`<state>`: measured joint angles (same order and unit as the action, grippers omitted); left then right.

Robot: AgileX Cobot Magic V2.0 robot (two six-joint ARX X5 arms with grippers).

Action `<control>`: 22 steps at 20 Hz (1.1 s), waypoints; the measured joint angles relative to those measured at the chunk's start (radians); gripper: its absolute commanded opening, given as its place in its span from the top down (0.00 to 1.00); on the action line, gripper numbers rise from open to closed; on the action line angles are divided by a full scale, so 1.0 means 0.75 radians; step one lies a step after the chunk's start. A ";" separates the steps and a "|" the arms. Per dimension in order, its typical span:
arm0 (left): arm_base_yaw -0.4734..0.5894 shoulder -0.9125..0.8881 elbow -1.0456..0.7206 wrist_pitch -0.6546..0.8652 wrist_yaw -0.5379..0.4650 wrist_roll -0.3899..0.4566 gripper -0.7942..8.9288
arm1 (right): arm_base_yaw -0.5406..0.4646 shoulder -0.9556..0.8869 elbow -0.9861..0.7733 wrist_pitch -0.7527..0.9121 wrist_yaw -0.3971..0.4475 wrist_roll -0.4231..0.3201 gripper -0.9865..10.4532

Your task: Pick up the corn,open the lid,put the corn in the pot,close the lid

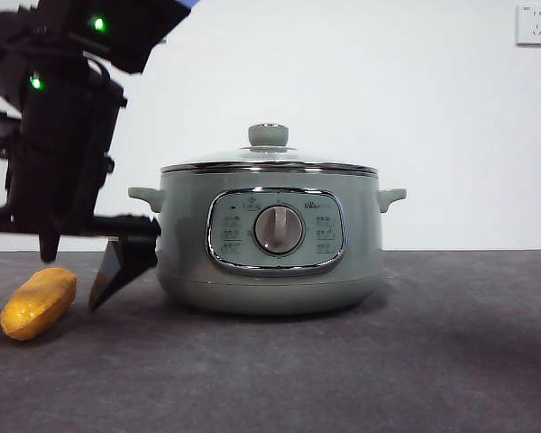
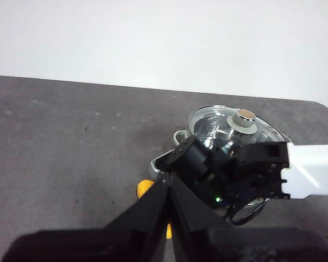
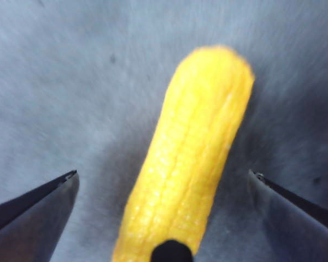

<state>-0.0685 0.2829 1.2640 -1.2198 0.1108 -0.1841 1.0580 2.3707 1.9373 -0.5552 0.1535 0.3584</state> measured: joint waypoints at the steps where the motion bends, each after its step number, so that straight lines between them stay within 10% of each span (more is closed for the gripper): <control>1: 0.000 0.000 0.000 0.000 0.000 0.000 0.92 | 0.001 0.011 0.001 -0.010 0.005 -0.002 0.57; 5: 0.000 0.001 0.000 0.000 0.000 0.000 0.92 | -0.001 0.012 0.003 -0.023 0.005 0.002 0.92; 22: 0.000 0.327 0.000 0.053 0.079 0.072 0.92 | 0.097 -0.603 0.010 -0.594 0.105 -0.244 0.92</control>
<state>-0.0685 0.5282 1.2640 -1.1801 0.1699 -0.1299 1.1305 1.9186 1.9446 -1.0004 0.2325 0.1757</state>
